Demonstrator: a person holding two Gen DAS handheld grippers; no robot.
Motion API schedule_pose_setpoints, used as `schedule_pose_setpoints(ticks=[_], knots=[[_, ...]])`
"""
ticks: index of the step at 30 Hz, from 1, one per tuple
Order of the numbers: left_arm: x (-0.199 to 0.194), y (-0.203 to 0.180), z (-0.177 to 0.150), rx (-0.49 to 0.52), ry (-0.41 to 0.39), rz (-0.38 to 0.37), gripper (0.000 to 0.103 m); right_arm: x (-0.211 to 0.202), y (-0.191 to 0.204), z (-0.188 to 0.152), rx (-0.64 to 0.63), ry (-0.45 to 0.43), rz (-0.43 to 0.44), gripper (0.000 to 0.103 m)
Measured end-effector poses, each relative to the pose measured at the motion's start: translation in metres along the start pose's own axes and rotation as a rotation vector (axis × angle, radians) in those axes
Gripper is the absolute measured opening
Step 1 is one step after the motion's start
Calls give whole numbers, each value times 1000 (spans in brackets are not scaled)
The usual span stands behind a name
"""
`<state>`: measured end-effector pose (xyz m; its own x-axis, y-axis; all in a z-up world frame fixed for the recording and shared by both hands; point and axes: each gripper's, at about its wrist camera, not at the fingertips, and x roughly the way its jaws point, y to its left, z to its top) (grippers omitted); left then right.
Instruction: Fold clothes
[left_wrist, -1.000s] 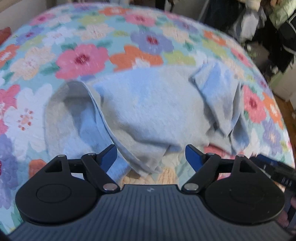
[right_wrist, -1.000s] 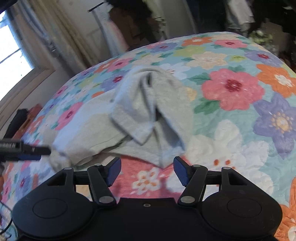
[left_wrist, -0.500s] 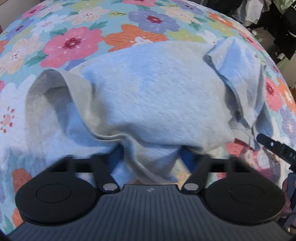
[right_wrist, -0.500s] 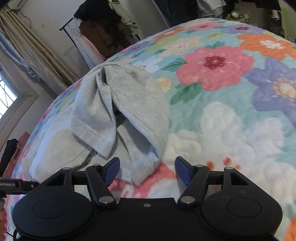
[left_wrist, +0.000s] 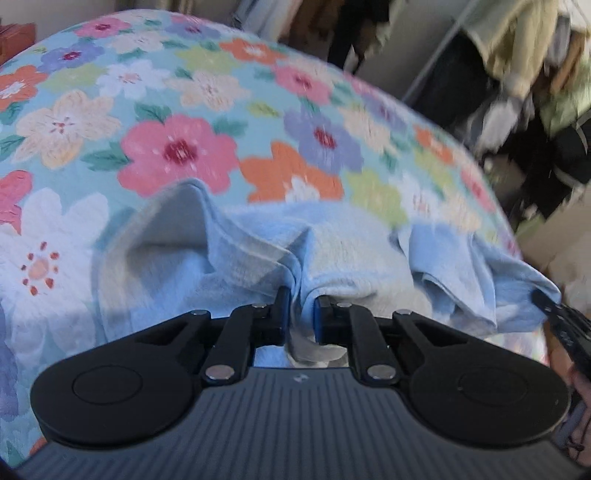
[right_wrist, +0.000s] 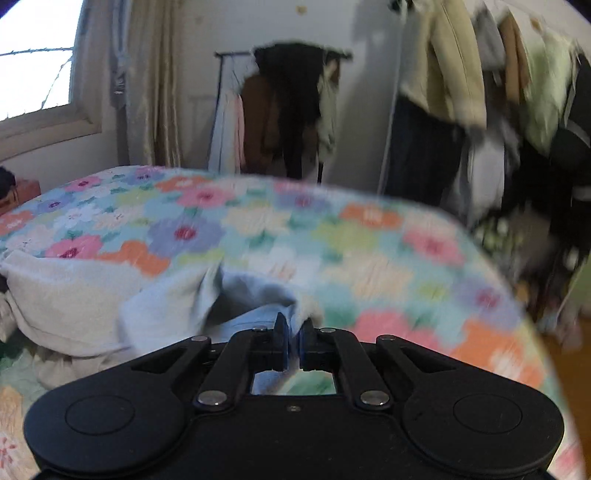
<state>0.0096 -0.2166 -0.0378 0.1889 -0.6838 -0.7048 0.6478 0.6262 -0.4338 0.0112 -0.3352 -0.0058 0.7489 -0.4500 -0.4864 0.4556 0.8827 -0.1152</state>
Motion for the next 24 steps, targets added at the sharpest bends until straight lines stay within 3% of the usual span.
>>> schedule_pose_setpoints(ticks=[3,9,11,14,15,16,18,20,24], knots=[[-11,16,9,-59,-49,-5,10,-7,-12,30,-101,-37,-63,5],[-39,44,23,-176,-154,-28,8,-6,-30,74,-167,-103,-162,5],[-44,51,24,-200,-176,-23,7,21,-38,82,-162,-52,-167,5],[-41,59,21,-234,-165,-20,7,66,-51,74,-21,144,-119,11],[-39,60,19,-244,-157,-20,7,70,-50,67,8,173,-91,11],[-38,61,17,-246,-153,-17,7,70,-46,57,25,165,-73,12],[-34,58,18,-233,-153,-1,7,63,-34,40,12,150,-67,30],[-34,56,19,-217,-159,10,7,52,-19,23,5,131,-63,41],[-33,66,22,-224,-165,26,9,29,-1,-13,56,184,54,45]])
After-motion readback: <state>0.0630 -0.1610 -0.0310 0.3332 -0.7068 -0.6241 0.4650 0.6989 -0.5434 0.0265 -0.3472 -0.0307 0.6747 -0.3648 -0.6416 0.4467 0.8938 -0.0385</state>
